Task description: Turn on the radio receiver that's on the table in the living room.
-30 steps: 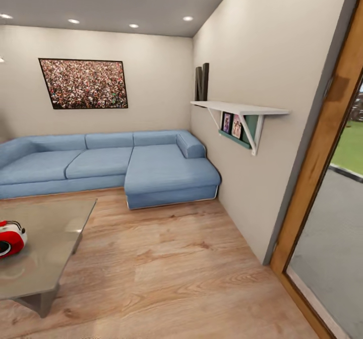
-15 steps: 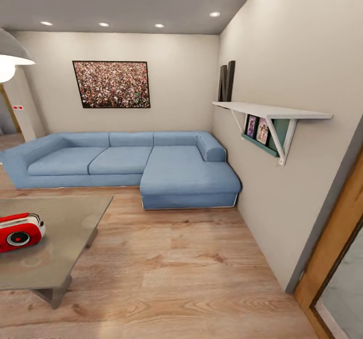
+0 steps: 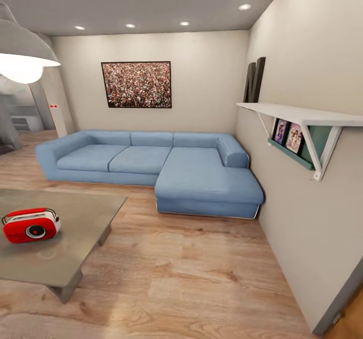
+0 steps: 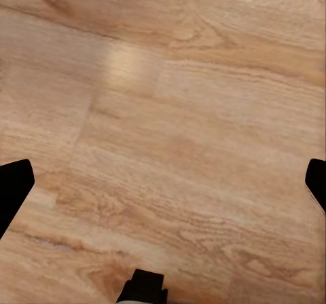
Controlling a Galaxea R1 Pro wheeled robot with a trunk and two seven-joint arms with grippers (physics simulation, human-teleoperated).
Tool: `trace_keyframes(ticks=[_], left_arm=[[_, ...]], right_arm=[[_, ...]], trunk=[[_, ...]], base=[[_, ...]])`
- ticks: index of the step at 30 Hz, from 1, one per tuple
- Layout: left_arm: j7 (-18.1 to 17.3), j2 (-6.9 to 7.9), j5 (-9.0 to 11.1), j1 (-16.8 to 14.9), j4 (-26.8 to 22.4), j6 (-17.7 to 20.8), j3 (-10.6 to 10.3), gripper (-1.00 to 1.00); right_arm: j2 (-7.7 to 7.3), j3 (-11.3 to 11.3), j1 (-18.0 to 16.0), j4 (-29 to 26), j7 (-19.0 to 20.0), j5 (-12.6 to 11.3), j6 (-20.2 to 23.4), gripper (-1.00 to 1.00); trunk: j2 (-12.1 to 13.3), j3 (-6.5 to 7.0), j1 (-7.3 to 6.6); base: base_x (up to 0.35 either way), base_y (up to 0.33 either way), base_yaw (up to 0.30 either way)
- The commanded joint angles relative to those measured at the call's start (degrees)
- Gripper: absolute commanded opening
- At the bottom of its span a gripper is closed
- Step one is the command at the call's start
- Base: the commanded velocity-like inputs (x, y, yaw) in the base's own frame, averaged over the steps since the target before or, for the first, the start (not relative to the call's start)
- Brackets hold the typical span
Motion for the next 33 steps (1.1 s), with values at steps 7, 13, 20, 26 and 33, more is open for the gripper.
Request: trace_keyframes(ticks=[7,13,20,26,33], left_arm=[[0.0,0.09,0.0,0.0,0.0,0.0,0.0,1.0],[0.0,0.64,0.0,0.0,0.0,0.0,0.0,1.0],[0.0,0.7,0.0,0.0,0.0,0.0,0.0,1.0],[0.0,0.74,0.0,0.0,0.0,0.0,0.0,1.0],[0.0,0.78,0.0,0.0,0.0,0.0,0.0,1.0]], right_arm=[[0.0,0.0,0.0,0.0,0.1,0.0,0.0,1.0],[0.0,0.0,0.0,0.0,0.1,0.0,0.0,1.0],[0.0,0.0,0.0,0.0,0.1,0.0,0.0,1.0],[0.0,0.0,0.0,0.0,0.1,0.0,0.0,1.0],[0.0,0.0,0.0,0.0,0.1,0.0,0.0,1.0]], trunk=[[0.0,0.0,0.0],[0.0,0.0,0.0],[0.0,0.0,0.0],[0.0,0.0,0.0],[0.0,0.0,0.0]], base=[[0.264,-0.221,0.298],[0.264,-0.221,0.298],[0.264,-0.221,0.298],[0.264,-0.221,0.298],[0.264,-0.221,0.298]])
